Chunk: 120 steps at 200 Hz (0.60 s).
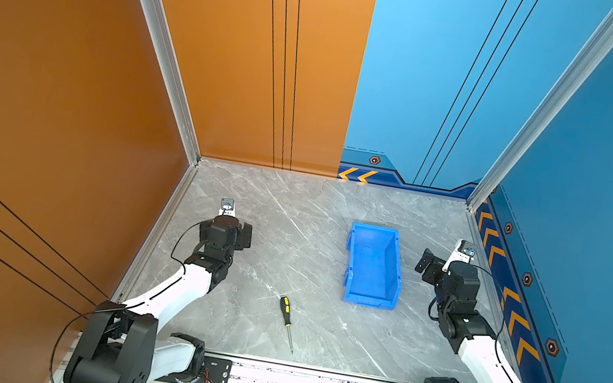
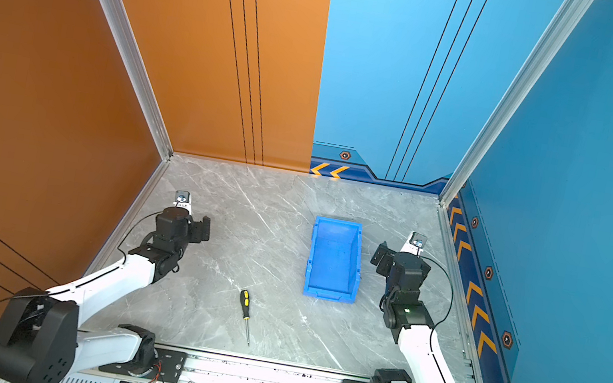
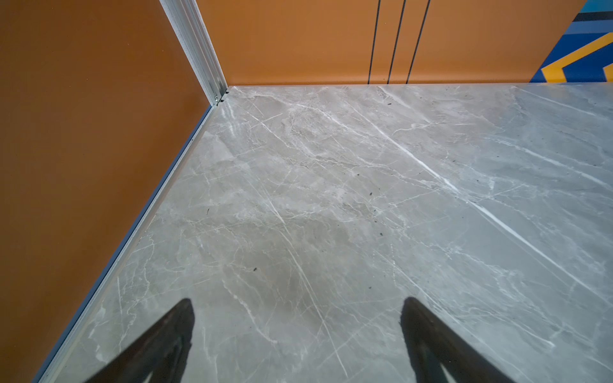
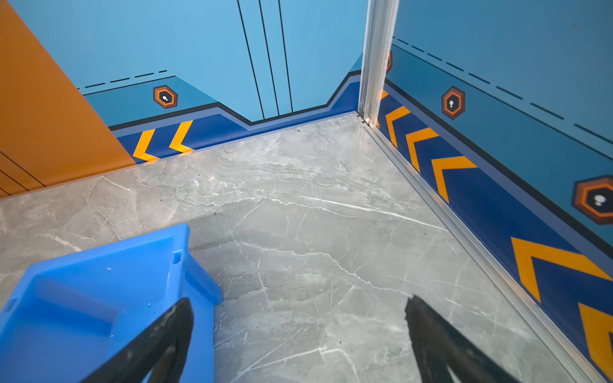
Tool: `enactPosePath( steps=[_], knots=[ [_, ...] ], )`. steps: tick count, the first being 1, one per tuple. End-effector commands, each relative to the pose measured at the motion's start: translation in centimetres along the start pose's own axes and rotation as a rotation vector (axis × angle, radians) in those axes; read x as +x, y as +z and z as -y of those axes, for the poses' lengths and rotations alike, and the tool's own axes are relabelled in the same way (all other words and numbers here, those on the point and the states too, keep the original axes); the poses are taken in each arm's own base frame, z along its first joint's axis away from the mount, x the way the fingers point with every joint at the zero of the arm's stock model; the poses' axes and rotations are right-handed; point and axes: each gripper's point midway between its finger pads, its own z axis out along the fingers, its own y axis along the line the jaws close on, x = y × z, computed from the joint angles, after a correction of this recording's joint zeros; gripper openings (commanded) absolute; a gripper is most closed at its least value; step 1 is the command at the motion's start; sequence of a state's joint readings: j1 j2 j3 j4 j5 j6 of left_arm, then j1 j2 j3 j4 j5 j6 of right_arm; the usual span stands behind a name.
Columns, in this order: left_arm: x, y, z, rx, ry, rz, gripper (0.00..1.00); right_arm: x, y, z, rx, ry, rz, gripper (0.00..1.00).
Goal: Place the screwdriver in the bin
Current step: 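Move the left gripper over the screwdriver handle while the right arm swings aside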
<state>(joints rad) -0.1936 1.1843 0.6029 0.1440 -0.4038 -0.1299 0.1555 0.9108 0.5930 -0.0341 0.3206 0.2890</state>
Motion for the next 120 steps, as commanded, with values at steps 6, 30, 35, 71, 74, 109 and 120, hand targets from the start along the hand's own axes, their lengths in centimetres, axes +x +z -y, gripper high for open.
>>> enactPosePath(
  steps=[6,30,35,71,74,109,120],
  knots=[
    [1.1,-2.2,0.0,-0.039,-0.047,-0.127,0.98,3.0,-1.9,0.6,0.075,0.017,-0.207,1.00],
    [1.4,-4.0,1.3,-0.011,-0.071,-0.186,0.98,3.4,-2.7,-1.5,0.017,0.034,-0.277,1.00],
    [1.4,-4.3,1.6,-0.002,-0.074,-0.194,0.98,3.4,-2.8,-2.0,0.002,0.029,-0.287,1.00],
    [1.0,-6.5,5.3,0.119,-0.074,-0.250,0.98,3.6,-3.9,-5.6,-0.095,-0.044,-0.281,1.00],
    [1.0,-6.7,5.6,0.132,-0.075,-0.257,0.98,3.7,-3.9,-5.9,-0.107,-0.051,-0.277,1.00],
    [2.5,-8.4,7.9,0.174,-0.113,-0.390,0.98,4.0,-5.7,-10.6,-0.271,-0.129,-0.251,1.00],
    [3.5,-8.8,8.4,0.177,-0.130,-0.431,0.98,4.2,-6.9,-12.4,-0.341,-0.178,-0.243,1.00]
  ],
)
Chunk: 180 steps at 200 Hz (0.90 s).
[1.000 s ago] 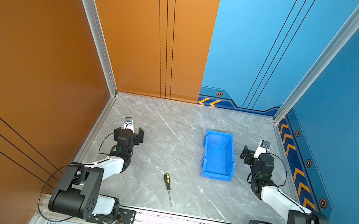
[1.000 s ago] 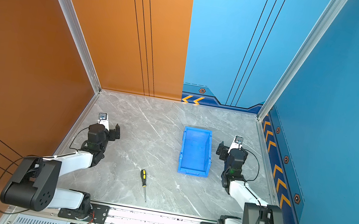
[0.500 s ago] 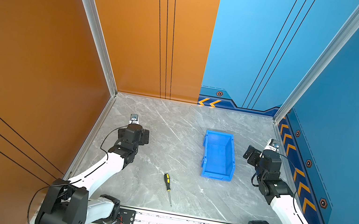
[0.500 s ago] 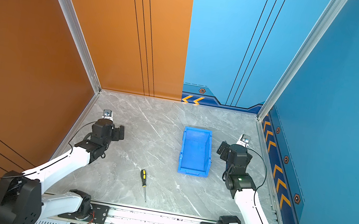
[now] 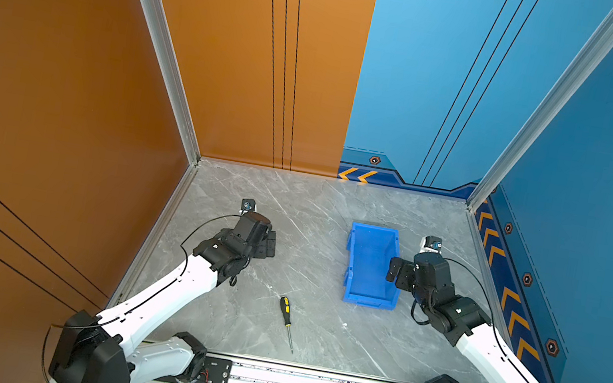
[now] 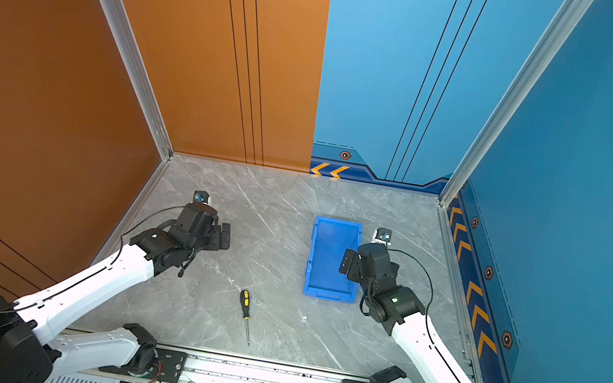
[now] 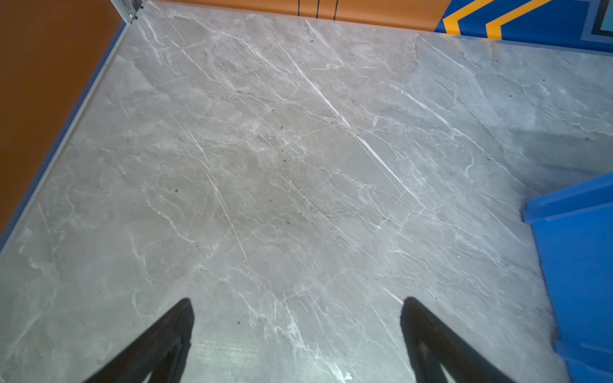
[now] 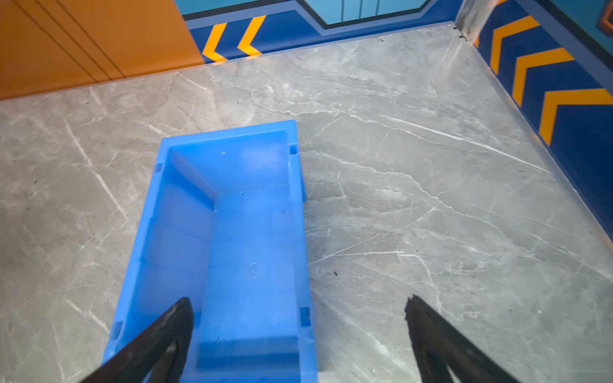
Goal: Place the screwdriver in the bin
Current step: 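Move the left gripper over the screwdriver handle while the right arm swings aside, then lower the left gripper and close it on the yellow-black screwdriver handle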
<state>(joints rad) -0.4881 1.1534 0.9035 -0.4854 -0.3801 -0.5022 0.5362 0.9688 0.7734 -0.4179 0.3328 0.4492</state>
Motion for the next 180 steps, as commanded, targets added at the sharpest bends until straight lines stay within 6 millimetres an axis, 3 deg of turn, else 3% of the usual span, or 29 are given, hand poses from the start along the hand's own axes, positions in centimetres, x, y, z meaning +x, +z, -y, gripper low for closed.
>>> enactPosePath(
  steps=[1,27,98,143,180],
  knots=[
    [3.4,-0.4,0.6,0.000,-0.061,-0.159,0.98,-0.4,-1.1,-3.4,-0.106,-0.078,0.025,1.00],
    [6.3,-0.1,1.7,0.016,-0.139,-0.263,0.98,0.5,-3.4,-7.9,-0.289,-0.209,0.033,1.00],
    [11.8,-1.0,4.6,0.013,-0.151,-0.425,0.99,4.7,-12.0,-15.6,-0.743,-0.484,0.121,1.00],
    [15.1,-0.9,5.8,-0.005,-0.134,-0.515,0.99,8.5,-15.3,-17.1,-0.950,-0.685,0.127,1.00],
    [16.6,-0.5,5.8,-0.053,-0.143,-0.531,0.95,10.9,-15.9,-16.4,-0.992,-0.797,0.124,1.00]
  ],
)
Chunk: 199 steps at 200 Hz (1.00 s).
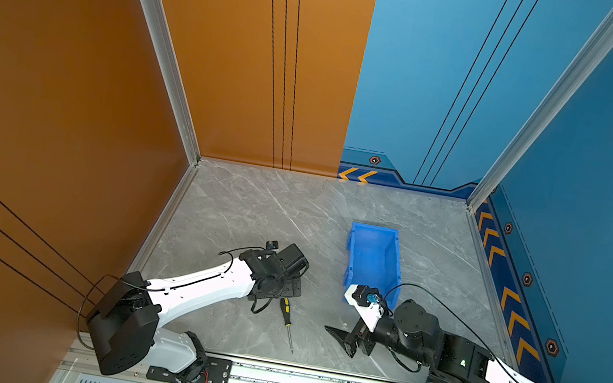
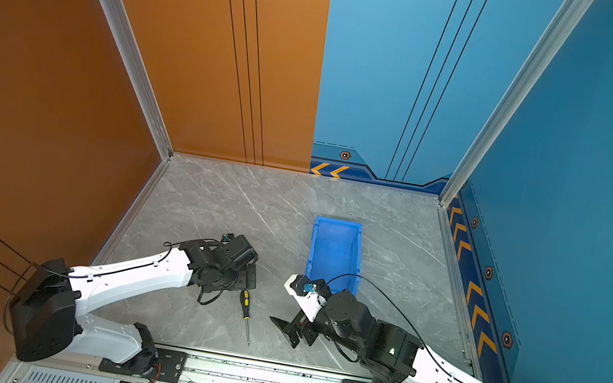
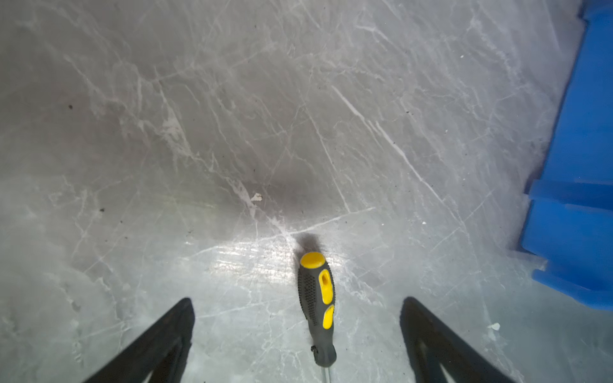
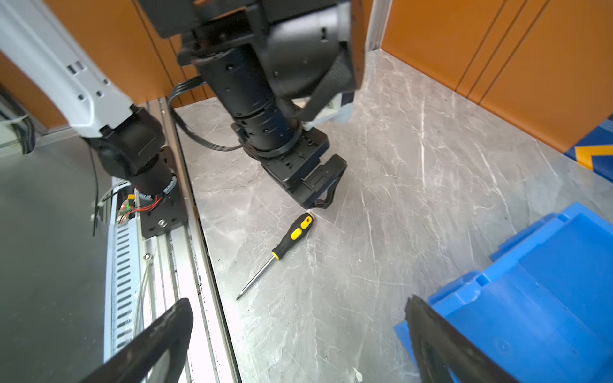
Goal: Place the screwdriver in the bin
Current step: 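Lower the left gripper and close it on the yellow-black screwdriver handle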
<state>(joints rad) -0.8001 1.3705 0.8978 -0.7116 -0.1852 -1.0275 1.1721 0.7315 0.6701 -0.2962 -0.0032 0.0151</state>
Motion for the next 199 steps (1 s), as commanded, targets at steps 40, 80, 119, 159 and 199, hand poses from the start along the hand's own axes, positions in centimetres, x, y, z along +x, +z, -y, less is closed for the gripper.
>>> enactPosePath(
  steps=[40,80,119,159,199],
  knots=[
    [2.5,2.3,-0.9,-0.081,-0.070,-0.047,0.91,2.2,-0.2,-2.2,-0.054,-0.151,0.000,1.00],
    [3.4,4.0,-0.5,-0.113,-0.057,-0.088,0.88,2.3,-0.3,-1.7,-0.024,-0.104,0.027,1.00],
    [4.4,4.8,0.1,-0.130,-0.035,-0.106,0.80,3.2,-0.7,-1.0,0.010,-0.066,0.030,1.00],
    [5.4,5.5,0.5,-0.154,-0.026,-0.121,0.69,3.7,-1.3,-0.4,0.042,-0.077,0.027,1.00],
    [5.8,5.7,0.9,-0.160,-0.021,-0.123,0.45,3.6,-1.9,0.4,0.080,-0.077,0.049,1.00]
  ],
)
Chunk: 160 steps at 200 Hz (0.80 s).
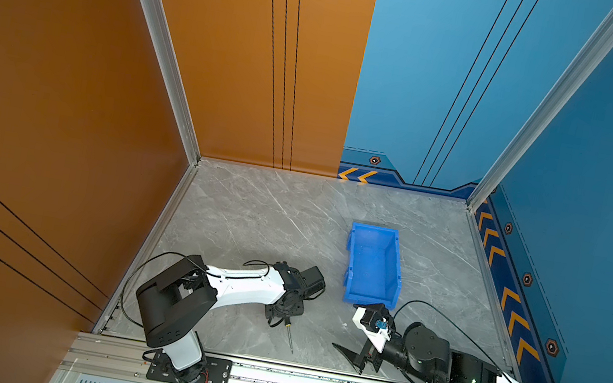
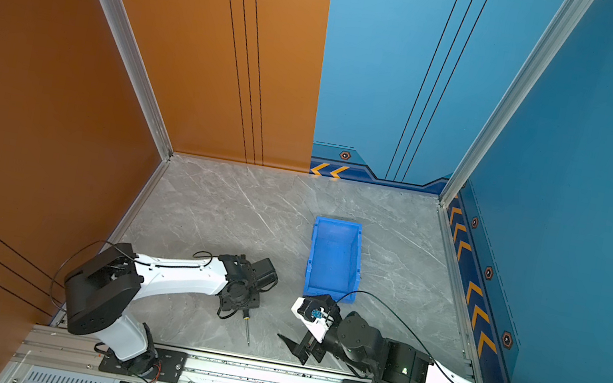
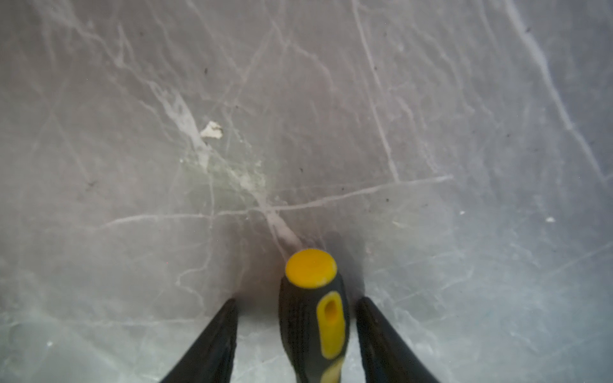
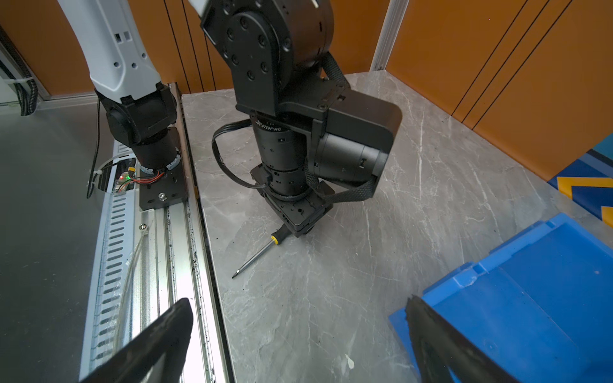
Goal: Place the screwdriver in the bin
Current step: 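Lower the left gripper and close it on the yellow-black screwdriver handle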
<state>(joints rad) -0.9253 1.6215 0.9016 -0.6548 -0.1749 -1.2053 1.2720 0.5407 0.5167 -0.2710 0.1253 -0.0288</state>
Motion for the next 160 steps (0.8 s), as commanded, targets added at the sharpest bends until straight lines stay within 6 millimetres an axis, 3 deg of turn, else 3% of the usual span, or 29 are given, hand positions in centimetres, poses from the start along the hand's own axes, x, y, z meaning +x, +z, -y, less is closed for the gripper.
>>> enactPosePath(
  steps=[1,49,93,138,160],
  knots=[
    [0.8,0.5,0.0,-0.028,0.001,-0.018,0.45,1.0,-0.2,0.7,0.043,-0.002,-0.018,1.00],
    [1.2,0.6,0.0,-0.031,0.002,-0.019,0.22,0.8,-0.8,1.3,0.069,0.009,0.002,1.00],
    [0.8,0.0,0.5,-0.012,0.005,0.002,0.10,0.6,-1.5,2.4,0.106,0.034,0.020,1.00],
    [-0.9,-2.5,1.6,0.052,-0.002,0.078,0.03,-0.1,-2.6,3.9,0.163,0.072,0.043,1.00],
    [-2.2,-4.4,3.1,0.104,0.027,0.130,0.03,-0.4,-3.5,4.9,0.203,0.110,0.044,1.00]
  ],
)
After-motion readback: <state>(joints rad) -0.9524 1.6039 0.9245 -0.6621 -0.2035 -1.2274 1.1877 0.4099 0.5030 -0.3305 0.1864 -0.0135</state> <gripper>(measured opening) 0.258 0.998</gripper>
